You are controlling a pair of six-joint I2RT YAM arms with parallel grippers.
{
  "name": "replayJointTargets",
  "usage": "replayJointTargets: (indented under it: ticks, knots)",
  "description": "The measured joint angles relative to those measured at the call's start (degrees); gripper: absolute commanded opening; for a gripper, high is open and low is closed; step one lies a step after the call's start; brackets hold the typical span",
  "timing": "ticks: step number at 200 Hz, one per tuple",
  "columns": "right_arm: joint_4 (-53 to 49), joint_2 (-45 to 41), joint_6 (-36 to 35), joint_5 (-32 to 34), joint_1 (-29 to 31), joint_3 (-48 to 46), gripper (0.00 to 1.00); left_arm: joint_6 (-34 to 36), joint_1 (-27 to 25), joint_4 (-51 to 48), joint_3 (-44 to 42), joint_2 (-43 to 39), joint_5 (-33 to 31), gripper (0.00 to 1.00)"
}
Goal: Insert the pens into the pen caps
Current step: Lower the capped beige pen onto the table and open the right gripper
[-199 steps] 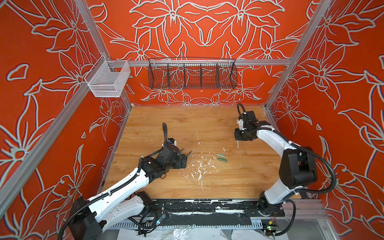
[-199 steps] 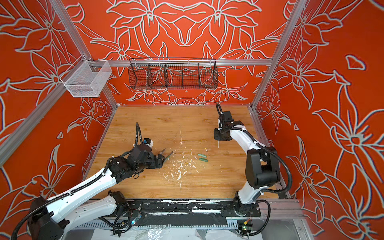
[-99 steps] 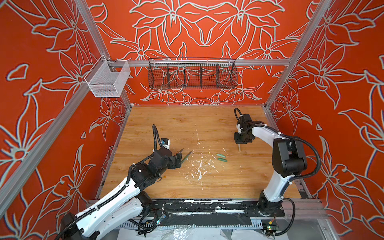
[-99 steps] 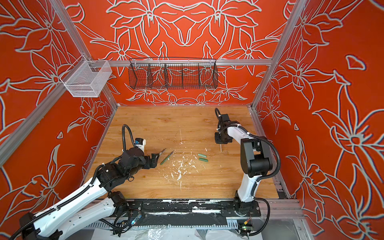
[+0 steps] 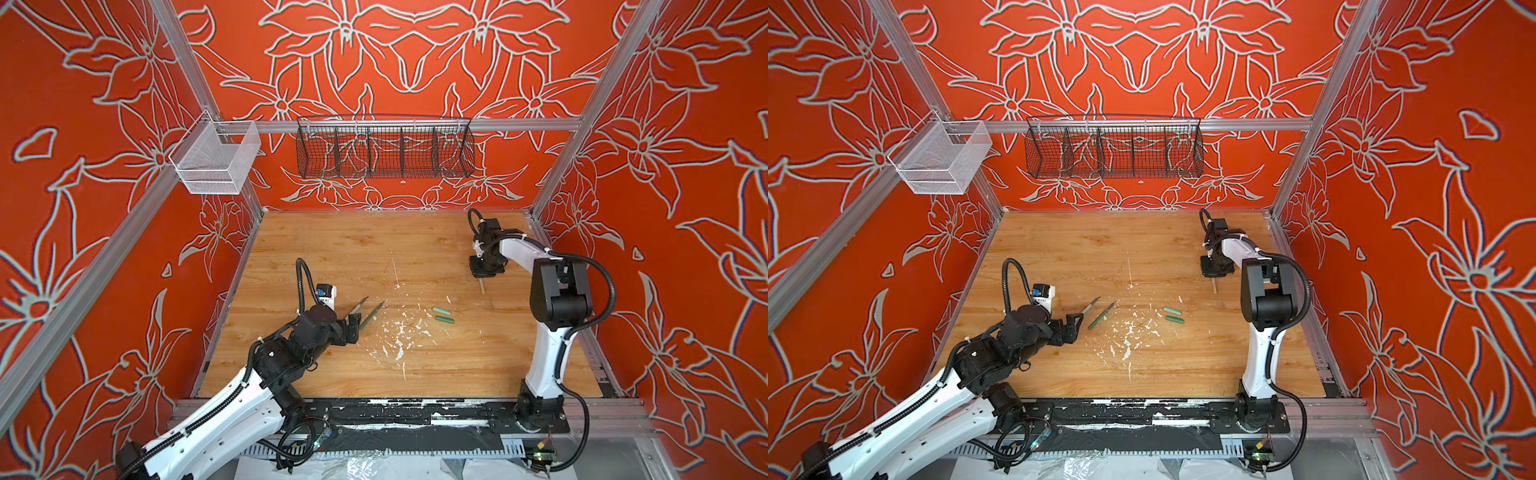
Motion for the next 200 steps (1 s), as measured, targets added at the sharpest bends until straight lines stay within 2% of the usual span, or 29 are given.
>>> replayJointTargets:
  ticks: [31, 68, 101, 154, 176, 200]
  knots:
    - [-0.7, 0.39, -0.11, -0.04, -0.5, 0.0, 0.08, -0.09, 0.0, -0.02, -0.39, -1.05, 0.39, 0.97]
    - [-0.96, 1.11, -0.24, -0.02, -1.05, 0.5, 0.23, -0.9, 0.0, -0.35, -0.37, -0.68, 1.95, 0.97]
    - [-0.52, 1.09, -0.61, 0.0, -1.42, 0.31, 0.32, -2.05, 0.0, -1.16, -0.37, 0.44, 2.45, 0.97]
    - [0.44, 0.44, -0.44, -0.79, -1.9, -0.37, 0.37, -3.3, 0.0, -3.72, 0.35, 0.39, 2.93, 0.97]
    - [1.75, -3.17, 0.96, -1.66, -1.9, -2.97, 0.39, -3.19, 0.0, -5.64, 3.13, 1.55, 2.93, 0.97]
    - [4.46, -12.79, 3.91, -3.5, -1.88, -7.91, 0.41, -3.04, 0.0, -6.82, 7.19, 3.58, 3.21, 0.97]
